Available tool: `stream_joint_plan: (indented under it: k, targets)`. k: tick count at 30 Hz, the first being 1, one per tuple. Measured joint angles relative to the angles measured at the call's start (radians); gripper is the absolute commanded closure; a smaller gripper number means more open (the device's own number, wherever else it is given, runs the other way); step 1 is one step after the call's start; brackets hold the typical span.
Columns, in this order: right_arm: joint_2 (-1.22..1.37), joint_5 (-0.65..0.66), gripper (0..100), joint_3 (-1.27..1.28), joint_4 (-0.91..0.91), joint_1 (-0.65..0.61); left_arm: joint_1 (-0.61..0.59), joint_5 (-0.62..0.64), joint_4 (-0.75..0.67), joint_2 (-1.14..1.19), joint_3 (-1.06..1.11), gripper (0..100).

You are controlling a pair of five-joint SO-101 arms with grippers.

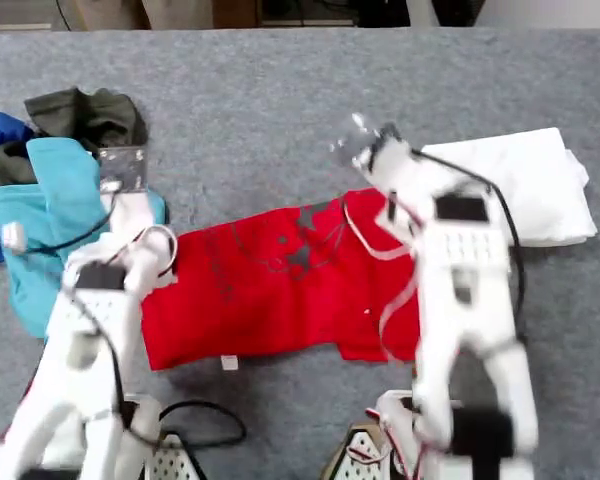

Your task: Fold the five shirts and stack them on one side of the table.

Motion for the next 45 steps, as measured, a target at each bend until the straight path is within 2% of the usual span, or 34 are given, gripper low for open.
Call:
stream_joint_plan:
  k: [8,14,20,27,31,34,37,40,45]
  targets:
    - [0.569,-0.118,99.5,-0.440,0.049,-0.014,-0.058,0.000,-0.037,0.411,-0.189,98]
    - [0.914,-0.149,99.6,-0.763,0.084,0.064,-0.129,0.003,-0.144,0.595,-0.296,98]
    - [1.115,-0.158,99.6,-1.146,0.310,0.075,-0.133,0.003,-0.135,0.611,-0.327,98]
    - [1.171,-0.158,99.6,-1.590,0.577,0.081,-0.135,0.003,-0.129,0.569,-0.350,98]
    - [1.171,-0.127,99.6,-1.780,0.733,0.081,-0.138,0.000,-0.009,0.410,-0.362,98]
    - [1.143,-0.100,99.6,-1.795,0.752,0.114,-0.138,0.000,0.084,0.255,-0.353,98]
    - [1.036,-0.072,99.6,-1.677,0.753,0.140,-0.138,0.000,0.112,0.098,-0.282,98]
    - [0.862,-0.025,99.6,-1.441,0.753,0.147,-0.140,0.000,0.087,-0.002,-0.167,98]
    - [0.539,0.032,99.6,-0.934,0.697,0.146,-0.140,-0.031,-0.046,-0.008,0.012,98]
